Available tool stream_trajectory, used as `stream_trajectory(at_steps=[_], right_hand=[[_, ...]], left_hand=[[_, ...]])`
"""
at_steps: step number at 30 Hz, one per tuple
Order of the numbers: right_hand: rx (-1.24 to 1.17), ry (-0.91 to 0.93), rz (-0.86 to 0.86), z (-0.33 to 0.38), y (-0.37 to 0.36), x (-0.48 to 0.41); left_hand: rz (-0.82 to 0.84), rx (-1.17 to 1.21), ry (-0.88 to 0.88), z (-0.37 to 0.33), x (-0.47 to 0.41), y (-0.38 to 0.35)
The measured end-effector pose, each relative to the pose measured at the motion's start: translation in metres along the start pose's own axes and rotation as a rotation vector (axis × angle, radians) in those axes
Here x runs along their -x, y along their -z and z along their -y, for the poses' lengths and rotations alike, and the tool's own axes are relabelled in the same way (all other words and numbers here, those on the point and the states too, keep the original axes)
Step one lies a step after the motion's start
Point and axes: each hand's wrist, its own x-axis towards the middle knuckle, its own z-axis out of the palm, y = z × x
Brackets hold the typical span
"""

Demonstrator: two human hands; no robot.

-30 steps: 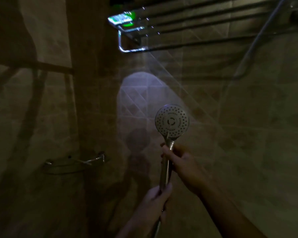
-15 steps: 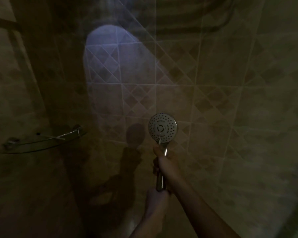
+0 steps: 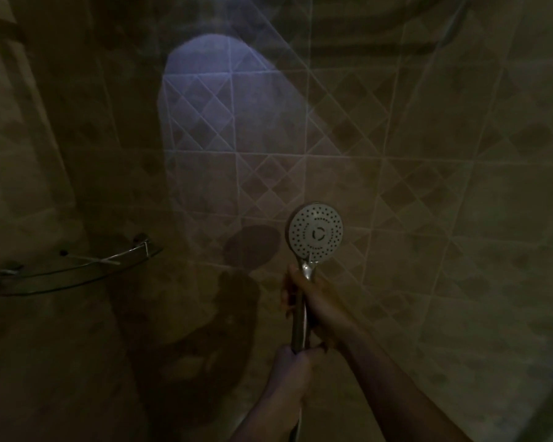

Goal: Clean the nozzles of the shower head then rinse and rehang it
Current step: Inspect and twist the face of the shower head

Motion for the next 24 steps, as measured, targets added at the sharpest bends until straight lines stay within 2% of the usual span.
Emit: stream_trajectory(at_steps=[3,5,7,9,12,14,21,23,24], right_hand=[[0.34,0.135,-0.247,-0.004,-0.003,-0.001],[0.417,0.232,-0.406,-0.008,-0.005,-0.004],[0.445,0.278,-0.458,-0.012,-0.005,-0.006],[0.395,0.25,-0.401,-0.019,0.002,-0.008],[0.068,0.169,-0.101,-0.024,0.007,-0.007],[-0.045,0.132,-0.019,-0.022,0.005,-0.005],[0.315,0.184,-0.24,-0.017,0.001,-0.002],[0.321,0.147,-0.27,-0.016,0.004,-0.004],[0.242,0.12,-0.231,-0.017,0.006,-0.003]], left_hand=[[-0.029,0.048,-0.012,0.0,-0.007,0.01],[-0.058,0.047,-0.024,0.004,-0.012,0.014],[-0.083,0.043,-0.025,0.007,-0.015,0.015],[-0.068,0.049,0.012,0.01,-0.018,0.018],[0.018,0.058,0.071,0.013,-0.022,0.023],[0.047,0.041,0.071,0.014,-0.024,0.024],[0.069,0.007,0.026,0.012,-0.027,0.026],[0.085,0.006,0.002,0.012,-0.028,0.028],[0.093,0.008,-0.005,0.015,-0.03,0.028]])
